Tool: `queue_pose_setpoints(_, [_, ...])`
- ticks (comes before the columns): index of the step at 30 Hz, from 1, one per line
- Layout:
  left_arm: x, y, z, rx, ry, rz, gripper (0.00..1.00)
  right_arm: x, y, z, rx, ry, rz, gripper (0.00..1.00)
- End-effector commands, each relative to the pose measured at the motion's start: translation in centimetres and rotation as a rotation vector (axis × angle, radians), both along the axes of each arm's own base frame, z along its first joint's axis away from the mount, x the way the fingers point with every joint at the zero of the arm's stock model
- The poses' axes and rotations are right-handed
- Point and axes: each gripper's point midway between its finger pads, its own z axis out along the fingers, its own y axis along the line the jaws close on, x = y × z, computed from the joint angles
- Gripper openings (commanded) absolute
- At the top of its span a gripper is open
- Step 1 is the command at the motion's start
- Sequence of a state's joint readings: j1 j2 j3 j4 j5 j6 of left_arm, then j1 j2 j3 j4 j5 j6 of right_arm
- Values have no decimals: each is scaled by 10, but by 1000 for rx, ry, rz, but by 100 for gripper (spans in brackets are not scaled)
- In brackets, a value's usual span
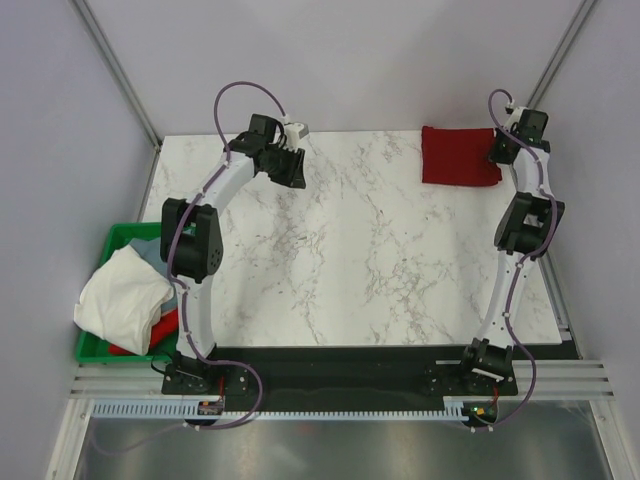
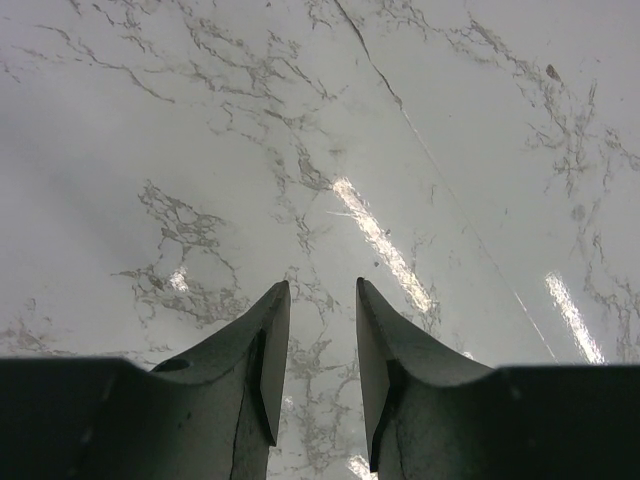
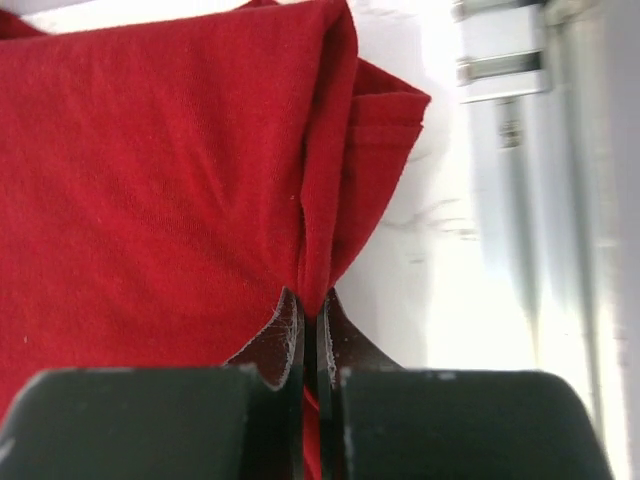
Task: Fold and stack the t-shirts
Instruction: Neatly place the folded tshirt to the corner
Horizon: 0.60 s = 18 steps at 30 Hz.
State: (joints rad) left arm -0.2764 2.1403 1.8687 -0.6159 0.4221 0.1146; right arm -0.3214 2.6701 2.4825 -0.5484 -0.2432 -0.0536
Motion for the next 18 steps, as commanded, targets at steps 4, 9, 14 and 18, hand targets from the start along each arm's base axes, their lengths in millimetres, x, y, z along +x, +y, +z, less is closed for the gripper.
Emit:
queue_pose_setpoints(4, [2,-1,9,34,-53,-30,40,15,-48,26,-118,-109,-83,0])
queue_pose_setpoints(9, [-1,-9,6,42,-52,-46,40,22,-57,28,-146,-142,-105,0])
queue_pose_setpoints(14, [-2,-17,5,54,-62,-62,40,28,-62,28,-167,-173,-116,0])
queue_pose_setpoints(18, [-3,-23,4,60,-63,-70,40,34,-64,29,-166,-197,-131,0])
